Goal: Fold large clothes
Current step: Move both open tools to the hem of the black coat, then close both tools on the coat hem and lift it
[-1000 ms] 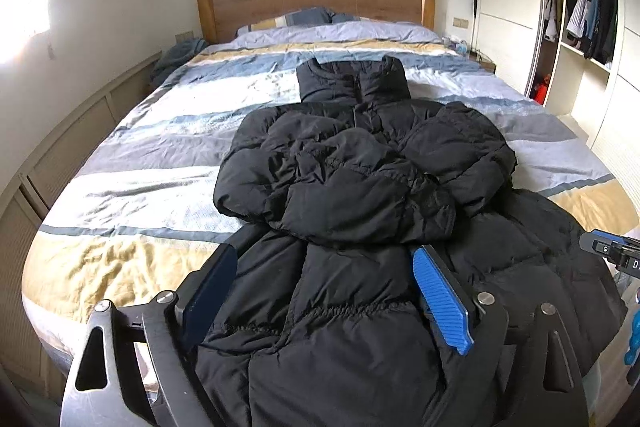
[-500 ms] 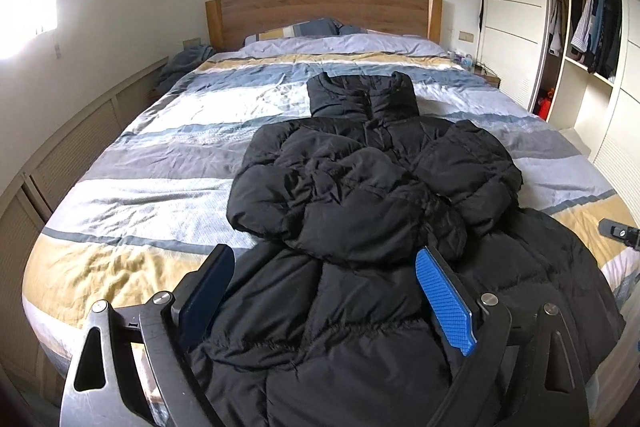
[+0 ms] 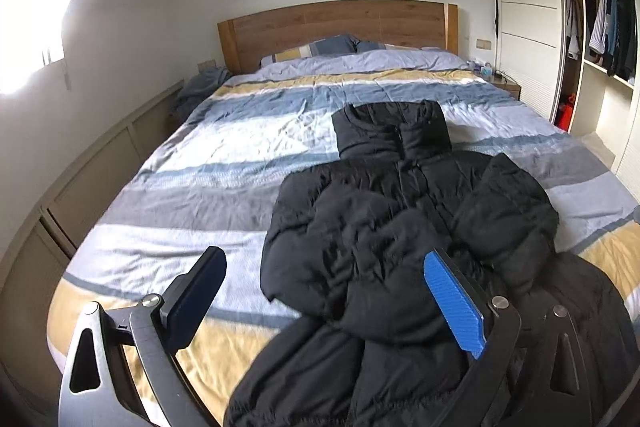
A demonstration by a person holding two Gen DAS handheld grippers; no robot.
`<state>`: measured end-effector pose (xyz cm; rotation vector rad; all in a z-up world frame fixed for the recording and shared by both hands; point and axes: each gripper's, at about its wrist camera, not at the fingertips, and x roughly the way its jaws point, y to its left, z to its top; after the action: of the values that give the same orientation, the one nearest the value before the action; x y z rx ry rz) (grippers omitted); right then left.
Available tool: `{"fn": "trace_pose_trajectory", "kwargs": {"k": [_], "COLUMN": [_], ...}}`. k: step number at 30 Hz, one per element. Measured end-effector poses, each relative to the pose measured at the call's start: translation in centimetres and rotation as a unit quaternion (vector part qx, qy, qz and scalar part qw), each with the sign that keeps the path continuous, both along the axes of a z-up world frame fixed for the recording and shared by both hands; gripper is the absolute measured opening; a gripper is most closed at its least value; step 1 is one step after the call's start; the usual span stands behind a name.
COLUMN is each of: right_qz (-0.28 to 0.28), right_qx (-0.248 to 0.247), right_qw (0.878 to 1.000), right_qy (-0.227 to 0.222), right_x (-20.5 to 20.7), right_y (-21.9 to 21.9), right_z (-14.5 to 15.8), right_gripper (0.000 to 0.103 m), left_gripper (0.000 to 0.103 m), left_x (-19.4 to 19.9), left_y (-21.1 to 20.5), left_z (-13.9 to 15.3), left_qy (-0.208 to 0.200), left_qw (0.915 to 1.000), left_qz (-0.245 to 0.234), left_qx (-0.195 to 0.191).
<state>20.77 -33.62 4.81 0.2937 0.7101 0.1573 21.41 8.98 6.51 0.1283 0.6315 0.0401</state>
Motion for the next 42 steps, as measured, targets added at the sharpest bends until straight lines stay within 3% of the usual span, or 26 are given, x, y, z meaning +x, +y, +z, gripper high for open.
{"fn": "trace_pose_trajectory", "kwargs": {"k": [6,12,17,22,25,32,38,42], "right_qz": [-0.005,0.0,0.017,0.047,0.066,0.067,0.077,0.075], "right_qx": [-0.001,-0.008,-0.025,-0.048,-0.055,0.003,0.068,0.081], "right_qw": [1.0,1.0,0.998,0.997,0.995,0.998,0.994,0.993], "right_qy": [-0.011,-0.029,-0.047,-0.048,-0.041,0.001,0.04,0.041], "right_x": [2.8,6.4,10.6,17.0,21.9,34.5,45.3,50.4], "right_y": [-1.3,-1.8,-0.9,1.2,2.5,3.7,5.3,6.6], "right_z": [1.0,2.9,5.3,6.7,6.3,1.5,-4.7,-7.9], "right_gripper": [0.057,0.058,0.058,0.058,0.058,0.058,0.06,0.062], "left_gripper": [0.098,0.098,0.098,0.098,0.098,0.098,0.098,0.098], "left_x": [3.1,7.8,13.7,20.7,25.0,35.4,43.1,47.6], "left_y": [0.3,1.8,4.1,6.5,7.9,9.0,8.2,7.2], "left_z": [1.0,4.2,7.5,8.1,6.9,0.9,-4.8,-8.4], "left_qy": [0.001,-0.001,0.01,0.038,0.064,0.114,0.123,0.122], "left_qw": [1.0,0.9999,0.9997,0.9977,0.994,0.9788,0.9664,0.96], "left_qz": [0.004,0.008,0.013,0.02,0.022,0.019,0.018,0.017], "left_qx": [0.007,0.011,-0.018,-0.053,-0.087,-0.169,-0.225,-0.251]}}
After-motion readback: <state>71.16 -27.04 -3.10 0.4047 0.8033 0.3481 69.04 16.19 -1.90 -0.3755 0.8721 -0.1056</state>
